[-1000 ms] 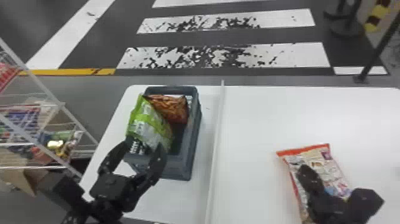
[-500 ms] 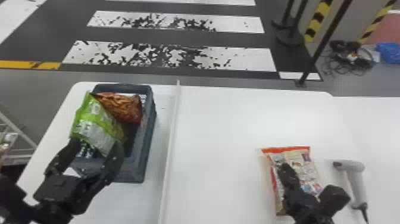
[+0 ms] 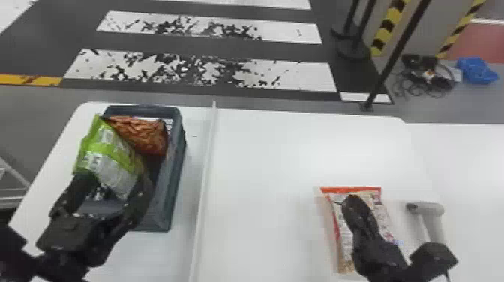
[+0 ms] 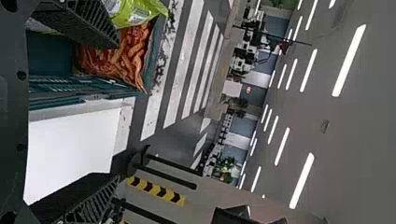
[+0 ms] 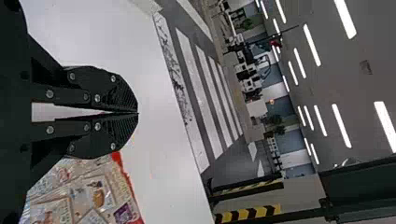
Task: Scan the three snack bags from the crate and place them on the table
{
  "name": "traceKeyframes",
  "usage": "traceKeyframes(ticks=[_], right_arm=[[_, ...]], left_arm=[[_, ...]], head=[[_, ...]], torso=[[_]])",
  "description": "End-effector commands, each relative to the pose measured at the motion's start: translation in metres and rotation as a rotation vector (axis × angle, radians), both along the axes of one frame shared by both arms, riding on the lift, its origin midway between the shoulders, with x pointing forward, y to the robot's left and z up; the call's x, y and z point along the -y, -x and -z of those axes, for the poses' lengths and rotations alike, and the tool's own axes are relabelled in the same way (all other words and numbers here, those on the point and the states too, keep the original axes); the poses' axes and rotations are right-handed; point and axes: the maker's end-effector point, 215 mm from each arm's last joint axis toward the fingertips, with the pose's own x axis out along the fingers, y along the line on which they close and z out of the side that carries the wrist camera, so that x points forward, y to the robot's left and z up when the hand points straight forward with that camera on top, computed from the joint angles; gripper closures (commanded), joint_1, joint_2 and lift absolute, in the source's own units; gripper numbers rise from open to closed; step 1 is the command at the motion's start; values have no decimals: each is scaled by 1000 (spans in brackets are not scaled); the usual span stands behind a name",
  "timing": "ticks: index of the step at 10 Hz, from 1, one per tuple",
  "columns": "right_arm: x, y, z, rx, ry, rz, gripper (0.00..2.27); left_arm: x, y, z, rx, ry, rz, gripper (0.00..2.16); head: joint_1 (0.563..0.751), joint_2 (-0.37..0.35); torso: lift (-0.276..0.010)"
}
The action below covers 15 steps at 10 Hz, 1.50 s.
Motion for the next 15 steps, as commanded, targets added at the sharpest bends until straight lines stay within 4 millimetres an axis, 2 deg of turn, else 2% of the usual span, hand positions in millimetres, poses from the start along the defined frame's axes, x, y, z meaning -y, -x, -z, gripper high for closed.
traceKeyframes(ticks=[1,2,3,5,7,8,9,11,14,15], right_arm=[[16,4,-25,41,35,0,218],[37,5,-28,44,73,8,39],[61,8,-26,34,107,23,39],[126,23,-17,8,190,54,43],[182,32,6,-86,231,87,63],[203,34,21,-145,234,88,63],[216,34,38,-202,222,74,66],[218,30,81,-329,167,6,66],[237,26,108,-405,197,-19,120],[244,27,118,-443,196,-29,805]], left_arm=[[7,-2,-4,11,-19,0,-1],[14,-4,-4,16,-29,1,19],[18,-5,-5,20,-27,3,70],[20,-10,-3,48,-28,-19,70],[26,-16,8,46,-22,-21,66],[36,-17,10,49,-12,-9,66],[41,-17,8,59,-9,0,66],[47,-16,9,70,-30,16,66],[49,-14,5,74,-33,28,66],[50,-13,5,74,-35,31,66]], head=[[695,-50],[695,-67],[695,-102],[695,-172],[695,-294],[695,-323],[695,-350],[695,-350],[695,-350],[695,-350]], torso=[[-36],[-36],[-36],[-36],[-36],[-36],[-36],[-36],[-36],[-36]])
